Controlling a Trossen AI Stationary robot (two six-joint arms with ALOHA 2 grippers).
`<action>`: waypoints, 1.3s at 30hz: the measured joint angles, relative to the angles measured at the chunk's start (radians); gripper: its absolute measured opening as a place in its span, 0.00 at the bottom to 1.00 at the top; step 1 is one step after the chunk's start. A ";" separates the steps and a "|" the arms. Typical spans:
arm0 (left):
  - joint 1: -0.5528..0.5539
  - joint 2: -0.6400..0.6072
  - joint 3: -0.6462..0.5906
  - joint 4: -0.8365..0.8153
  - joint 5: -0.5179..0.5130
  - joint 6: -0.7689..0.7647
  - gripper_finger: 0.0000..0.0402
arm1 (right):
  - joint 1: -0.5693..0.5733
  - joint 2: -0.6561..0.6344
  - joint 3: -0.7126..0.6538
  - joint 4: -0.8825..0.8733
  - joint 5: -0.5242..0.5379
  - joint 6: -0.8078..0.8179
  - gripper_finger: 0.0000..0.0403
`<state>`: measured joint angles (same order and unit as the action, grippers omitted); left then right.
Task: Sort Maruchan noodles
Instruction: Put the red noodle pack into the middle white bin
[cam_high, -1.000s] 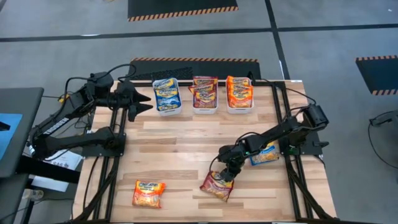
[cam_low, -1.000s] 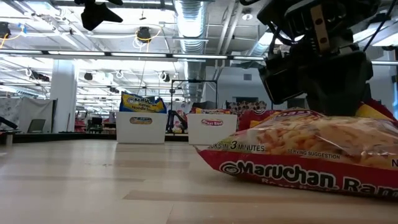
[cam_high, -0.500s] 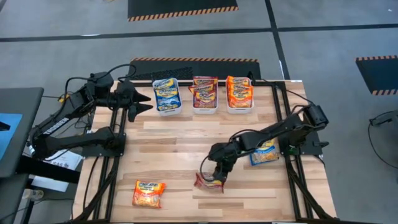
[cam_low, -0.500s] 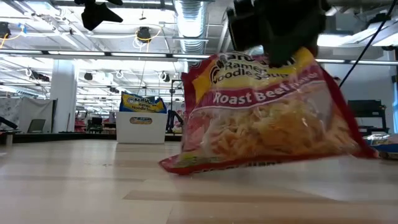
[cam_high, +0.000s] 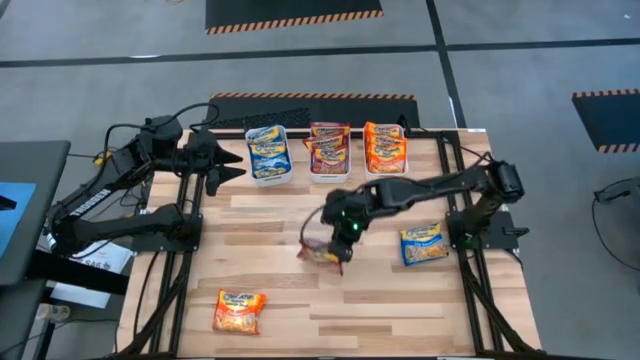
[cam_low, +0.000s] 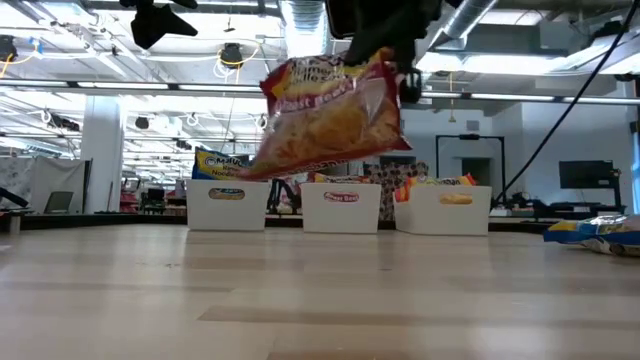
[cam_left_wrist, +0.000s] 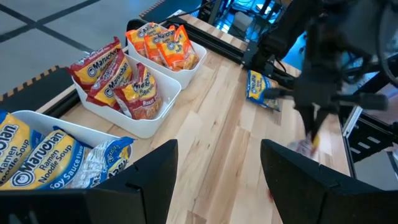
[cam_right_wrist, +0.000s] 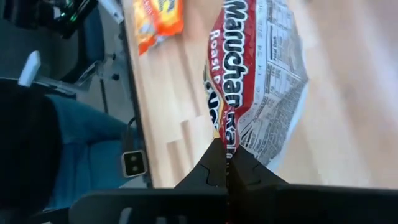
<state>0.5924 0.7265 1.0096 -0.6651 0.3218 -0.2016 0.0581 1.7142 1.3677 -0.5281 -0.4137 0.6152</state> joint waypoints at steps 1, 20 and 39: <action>0.000 0.000 0.000 0.000 0.000 0.000 0.53 | -0.020 0.000 0.015 -0.025 0.000 -0.026 0.01; 0.000 0.000 0.000 0.001 -0.111 -0.003 0.53 | -0.616 0.000 0.277 -0.294 -0.068 -0.665 0.01; 0.000 0.000 0.000 0.001 -0.367 -0.031 0.53 | -0.779 0.138 0.278 -0.250 -0.245 -1.080 0.01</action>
<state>0.5926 0.7268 1.0097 -0.6640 -0.0453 -0.2326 -0.7210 1.8526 1.6459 -0.7783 -0.6586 -0.4651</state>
